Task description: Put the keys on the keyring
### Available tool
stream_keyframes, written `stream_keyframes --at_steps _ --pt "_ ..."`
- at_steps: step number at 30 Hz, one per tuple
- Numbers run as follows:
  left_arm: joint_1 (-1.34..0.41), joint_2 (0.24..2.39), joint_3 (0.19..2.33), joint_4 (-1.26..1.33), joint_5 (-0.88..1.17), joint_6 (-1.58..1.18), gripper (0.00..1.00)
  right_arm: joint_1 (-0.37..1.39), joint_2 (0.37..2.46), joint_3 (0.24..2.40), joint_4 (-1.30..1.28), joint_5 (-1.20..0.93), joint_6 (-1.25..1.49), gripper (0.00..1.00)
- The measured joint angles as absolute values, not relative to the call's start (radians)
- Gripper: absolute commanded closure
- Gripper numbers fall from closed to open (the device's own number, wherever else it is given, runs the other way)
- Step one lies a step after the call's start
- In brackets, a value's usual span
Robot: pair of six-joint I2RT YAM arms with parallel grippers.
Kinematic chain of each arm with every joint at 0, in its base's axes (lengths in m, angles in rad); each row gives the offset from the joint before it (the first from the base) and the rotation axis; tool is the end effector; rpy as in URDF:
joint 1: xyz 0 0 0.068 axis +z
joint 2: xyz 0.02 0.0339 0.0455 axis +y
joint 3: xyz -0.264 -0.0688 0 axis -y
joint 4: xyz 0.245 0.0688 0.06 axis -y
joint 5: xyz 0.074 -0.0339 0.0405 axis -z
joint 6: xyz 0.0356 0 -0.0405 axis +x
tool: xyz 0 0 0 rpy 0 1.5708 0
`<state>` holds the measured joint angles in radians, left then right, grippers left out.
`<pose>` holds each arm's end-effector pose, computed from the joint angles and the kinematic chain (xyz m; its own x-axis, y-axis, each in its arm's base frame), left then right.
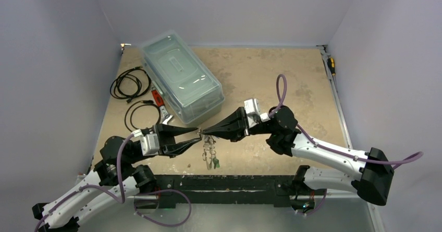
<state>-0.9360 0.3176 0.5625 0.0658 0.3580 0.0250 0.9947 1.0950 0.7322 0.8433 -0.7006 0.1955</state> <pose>0.0460 -0.0835 0.3464 0.2050 -0.2389 -0.9491 0.9472 0.2928 0.1309 0.1110 0.2131 0.3641 0.0620 0.3680 -0.9278 -0.9833 -0.1371 -0.1200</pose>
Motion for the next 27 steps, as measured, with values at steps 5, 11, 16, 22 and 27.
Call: stream_keyframes --at_steps 5,11,16,22,27 --pt "-0.936 0.313 0.562 0.066 0.371 0.038 0.79 0.995 1.087 0.724 0.873 -0.700 0.213 1.00" --pt "-0.936 0.313 0.558 0.066 0.388 0.046 0.91 0.995 1.074 0.712 0.886 -0.699 0.224 1.00" --pt "-0.936 0.314 0.558 0.066 0.396 0.046 0.97 0.995 1.072 0.711 0.892 -0.698 0.228 1.00" --pt "-0.936 0.320 0.558 0.066 0.401 0.048 1.00 0.995 1.063 0.699 0.899 -0.697 0.233 1.00" --pt "-0.936 0.329 0.558 0.068 0.406 0.048 1.00 0.995 1.059 0.695 0.905 -0.690 0.242 1.00"
